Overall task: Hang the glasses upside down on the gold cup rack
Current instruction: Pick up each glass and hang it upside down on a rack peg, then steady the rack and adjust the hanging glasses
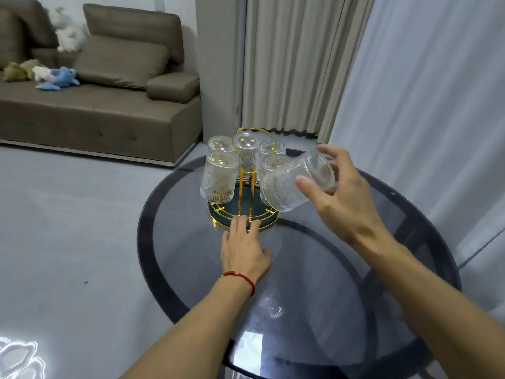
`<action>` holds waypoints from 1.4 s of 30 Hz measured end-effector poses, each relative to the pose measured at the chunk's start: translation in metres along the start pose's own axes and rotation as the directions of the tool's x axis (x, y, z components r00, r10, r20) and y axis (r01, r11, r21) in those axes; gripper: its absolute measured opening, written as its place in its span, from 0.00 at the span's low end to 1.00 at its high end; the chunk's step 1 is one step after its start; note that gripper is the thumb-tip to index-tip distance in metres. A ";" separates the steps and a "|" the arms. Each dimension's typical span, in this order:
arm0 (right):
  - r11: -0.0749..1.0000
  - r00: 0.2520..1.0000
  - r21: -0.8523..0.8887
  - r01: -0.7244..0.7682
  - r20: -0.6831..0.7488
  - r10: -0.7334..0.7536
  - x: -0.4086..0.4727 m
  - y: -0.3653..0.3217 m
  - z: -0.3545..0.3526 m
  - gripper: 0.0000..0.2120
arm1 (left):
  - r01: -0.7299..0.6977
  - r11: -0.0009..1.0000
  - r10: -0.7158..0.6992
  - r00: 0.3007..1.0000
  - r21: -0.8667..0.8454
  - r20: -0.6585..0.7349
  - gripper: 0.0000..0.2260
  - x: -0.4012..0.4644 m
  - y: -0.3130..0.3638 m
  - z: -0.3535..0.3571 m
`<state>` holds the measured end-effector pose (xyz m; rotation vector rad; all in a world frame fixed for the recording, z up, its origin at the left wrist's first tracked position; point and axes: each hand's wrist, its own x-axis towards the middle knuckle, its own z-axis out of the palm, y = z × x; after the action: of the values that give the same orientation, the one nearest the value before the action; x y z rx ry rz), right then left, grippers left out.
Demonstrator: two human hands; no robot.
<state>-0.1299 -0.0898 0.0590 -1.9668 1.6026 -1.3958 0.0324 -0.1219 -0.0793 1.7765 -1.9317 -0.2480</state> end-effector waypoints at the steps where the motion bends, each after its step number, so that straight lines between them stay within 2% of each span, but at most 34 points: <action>1: 0.999 0.999 -0.025 0.037 0.008 -0.037 0.011 -0.012 0.005 0.30 | 0.006 1.000 -0.006 1.000 0.008 0.005 0.31 0.000 0.000 0.000; 8: 0.945 0.970 -0.249 0.213 0.171 -0.174 0.061 -0.046 0.047 0.31 | 0.007 0.999 -0.010 0.998 0.040 0.063 0.33 0.000 -0.002 0.002; 17: 0.886 0.941 -0.381 0.266 0.300 -0.154 0.079 -0.027 0.082 0.36 | -0.007 1.000 0.005 0.995 0.026 0.097 0.34 -0.002 -0.007 0.003; 28: 0.803 0.936 -0.497 0.329 0.282 -0.209 0.073 0.007 0.108 0.34 | -0.015 1.000 0.015 0.999 0.007 0.038 0.33 -0.005 -0.007 0.002; 35: 0.734 0.920 -0.567 0.374 0.328 -0.215 0.072 0.011 0.106 0.34 | -0.008 1.000 0.009 1.000 -0.025 0.021 0.32 -0.007 -0.009 0.009; 38: 0.822 0.942 -0.463 0.332 0.207 -0.263 0.069 0.018 0.096 0.26 | -0.006 0.999 0.005 1.000 -0.038 -0.009 0.31 -0.006 -0.011 0.011; 40: 0.918 0.977 -0.334 0.213 0.057 -0.206 0.065 0.026 0.085 0.22 | 0.005 1.000 -0.006 1.000 -0.030 -0.012 0.31 -0.004 -0.009 0.010; 42: 0.956 0.992 -0.267 0.122 0.000 -0.126 0.063 0.037 0.074 0.22 | 0.015 1.000 -0.015 1.000 -0.020 -0.010 0.32 -0.003 -0.007 0.010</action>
<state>-0.0987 -0.1840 0.0277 -2.2475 1.7838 -1.2992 0.0338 -0.1221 -0.0918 1.7771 -1.9028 -0.2623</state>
